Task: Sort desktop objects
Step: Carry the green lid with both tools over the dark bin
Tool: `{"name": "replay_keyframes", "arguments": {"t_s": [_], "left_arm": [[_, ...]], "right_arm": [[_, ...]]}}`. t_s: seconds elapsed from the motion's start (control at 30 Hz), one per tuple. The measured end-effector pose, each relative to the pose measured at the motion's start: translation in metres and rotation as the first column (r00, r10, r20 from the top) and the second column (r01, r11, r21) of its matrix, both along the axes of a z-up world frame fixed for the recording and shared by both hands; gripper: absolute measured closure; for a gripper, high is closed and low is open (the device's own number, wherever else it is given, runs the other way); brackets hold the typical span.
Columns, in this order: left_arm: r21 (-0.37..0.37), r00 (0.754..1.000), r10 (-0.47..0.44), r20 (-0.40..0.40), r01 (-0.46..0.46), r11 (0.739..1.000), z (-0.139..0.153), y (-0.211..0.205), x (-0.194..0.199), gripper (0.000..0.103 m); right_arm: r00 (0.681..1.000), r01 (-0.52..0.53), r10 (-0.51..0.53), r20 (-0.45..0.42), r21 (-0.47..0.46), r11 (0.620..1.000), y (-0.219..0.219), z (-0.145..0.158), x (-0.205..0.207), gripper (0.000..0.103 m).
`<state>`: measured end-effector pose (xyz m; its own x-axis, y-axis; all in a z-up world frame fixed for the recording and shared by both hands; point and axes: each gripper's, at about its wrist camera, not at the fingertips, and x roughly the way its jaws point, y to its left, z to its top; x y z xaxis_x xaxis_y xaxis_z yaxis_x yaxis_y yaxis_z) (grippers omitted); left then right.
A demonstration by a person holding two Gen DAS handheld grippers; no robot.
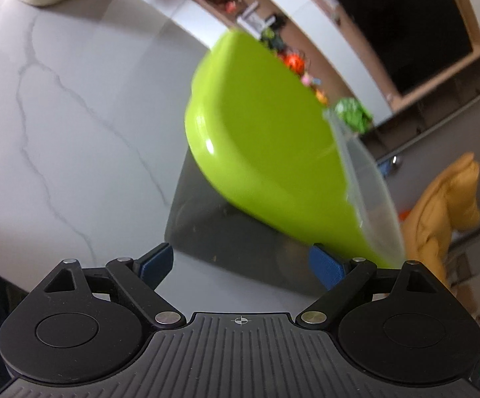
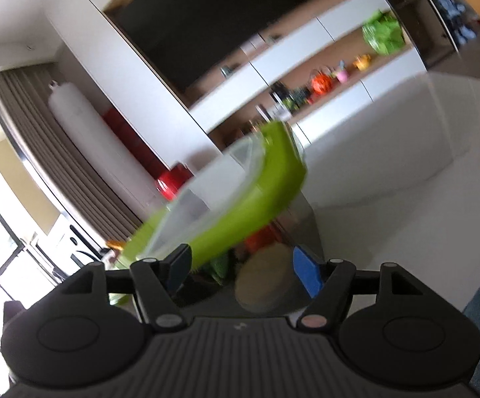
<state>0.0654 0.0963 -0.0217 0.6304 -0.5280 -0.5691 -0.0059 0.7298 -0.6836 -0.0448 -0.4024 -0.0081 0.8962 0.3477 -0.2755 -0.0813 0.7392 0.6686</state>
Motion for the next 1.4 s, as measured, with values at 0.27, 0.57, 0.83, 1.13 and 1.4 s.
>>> {"name": "replay_keyframes", "arguments": {"t_s": [0.27, 0.57, 0.83, 1.13, 1.4], "left_arm": [[0.141, 0.993, 0.114, 0.037, -0.119, 0.983, 0.028, 0.001, 0.029, 0.009], [0.211, 0.994, 0.075, 0.081, -0.091, 0.973, 0.049, -0.011, 0.047, 0.02], [0.213, 0.989, 0.117, 0.088, -0.134, 0.968, 0.057, -0.01, 0.07, 0.022], [0.189, 0.993, 0.079, 0.092, -0.095, 0.977, 0.048, -0.014, 0.071, 0.019], [0.024, 0.968, 0.235, 0.094, -0.238, 0.971, 0.019, 0.001, 0.034, 0.014]], "right_arm": [[0.995, 0.097, -0.097, 0.004, 0.069, 0.993, -0.033, 0.018, 0.043, 0.021], [0.993, 0.103, -0.099, -0.071, 0.053, 0.993, -0.017, 0.004, 0.076, 0.048], [0.993, 0.087, -0.079, -0.09, 0.092, 0.992, -0.013, -0.004, 0.069, 0.056], [0.988, 0.132, -0.133, -0.082, -0.019, 0.991, -0.008, 0.006, 0.081, 0.057], [0.978, 0.206, -0.205, -0.043, 0.014, 0.978, -0.007, -0.007, 0.052, 0.05]]}}
